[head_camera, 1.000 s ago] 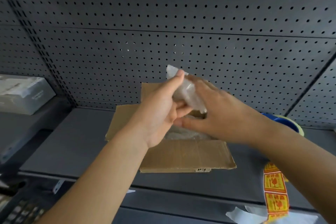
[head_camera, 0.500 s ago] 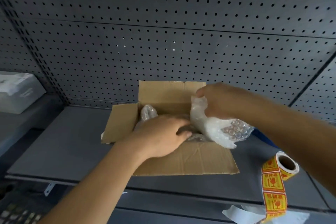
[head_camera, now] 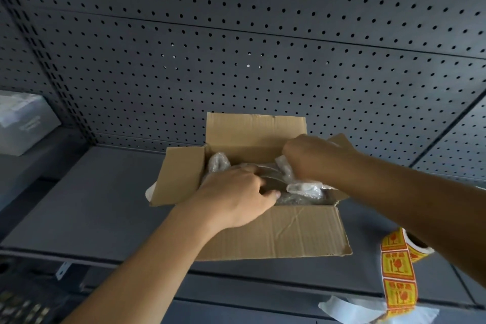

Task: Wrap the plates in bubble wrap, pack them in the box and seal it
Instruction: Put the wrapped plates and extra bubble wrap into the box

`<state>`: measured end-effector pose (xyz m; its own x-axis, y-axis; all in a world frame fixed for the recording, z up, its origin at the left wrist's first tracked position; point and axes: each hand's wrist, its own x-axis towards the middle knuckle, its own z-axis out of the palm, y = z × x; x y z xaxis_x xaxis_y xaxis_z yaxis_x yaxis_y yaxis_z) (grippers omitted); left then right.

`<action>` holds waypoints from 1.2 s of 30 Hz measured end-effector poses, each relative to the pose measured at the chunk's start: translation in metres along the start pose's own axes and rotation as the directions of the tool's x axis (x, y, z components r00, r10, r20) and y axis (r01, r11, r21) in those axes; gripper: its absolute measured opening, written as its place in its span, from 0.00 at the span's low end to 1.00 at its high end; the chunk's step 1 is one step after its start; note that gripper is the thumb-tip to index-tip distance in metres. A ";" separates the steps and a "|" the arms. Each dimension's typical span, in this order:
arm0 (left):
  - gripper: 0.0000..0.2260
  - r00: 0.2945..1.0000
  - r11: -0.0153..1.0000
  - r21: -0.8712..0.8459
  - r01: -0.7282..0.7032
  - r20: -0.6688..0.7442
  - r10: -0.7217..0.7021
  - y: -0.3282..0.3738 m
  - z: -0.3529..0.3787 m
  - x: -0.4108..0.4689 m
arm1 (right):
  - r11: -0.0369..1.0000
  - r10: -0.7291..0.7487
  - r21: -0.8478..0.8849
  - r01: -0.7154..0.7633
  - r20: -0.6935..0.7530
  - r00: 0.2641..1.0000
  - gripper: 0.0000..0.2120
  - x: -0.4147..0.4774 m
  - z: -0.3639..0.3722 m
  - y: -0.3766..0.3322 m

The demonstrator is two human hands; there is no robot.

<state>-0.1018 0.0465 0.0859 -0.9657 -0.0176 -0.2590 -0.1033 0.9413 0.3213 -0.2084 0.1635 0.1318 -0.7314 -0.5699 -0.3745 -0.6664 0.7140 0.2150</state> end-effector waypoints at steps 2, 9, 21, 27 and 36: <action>0.28 1.000 1.000 0.023 -0.008 0.010 0.008 -0.002 -0.003 0.001 | 1.000 -0.003 0.022 0.004 -0.056 0.998 0.15 -0.009 0.005 0.009; 0.44 0.999 0.998 0.063 -0.017 0.035 0.015 -0.004 -0.008 0.015 | 0.962 -0.255 -0.112 0.247 -0.065 0.965 0.23 -0.047 -0.014 0.028; 0.30 0.999 0.999 -0.003 0.039 0.000 -0.039 -0.008 -0.003 0.016 | 0.898 -0.176 -0.336 0.284 0.318 0.932 0.14 -0.014 -0.022 0.012; 0.31 0.999 0.999 -0.021 0.047 0.008 -0.047 -0.005 -0.008 0.011 | 0.921 -0.179 -0.272 0.279 0.341 0.923 0.21 -0.010 -0.017 0.021; 0.17 0.988 1.000 0.001 0.031 -0.149 -0.030 -0.007 -0.003 0.011 | 0.934 -0.276 -0.223 0.278 0.044 0.960 0.11 -0.006 0.013 0.026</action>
<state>-0.1124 0.0385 0.0834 -0.9868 -0.0963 -0.1301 -0.1330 0.9405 0.3127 -0.2191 0.1907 0.1282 -0.5122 -0.7263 -0.4584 -0.8585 0.4175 0.2978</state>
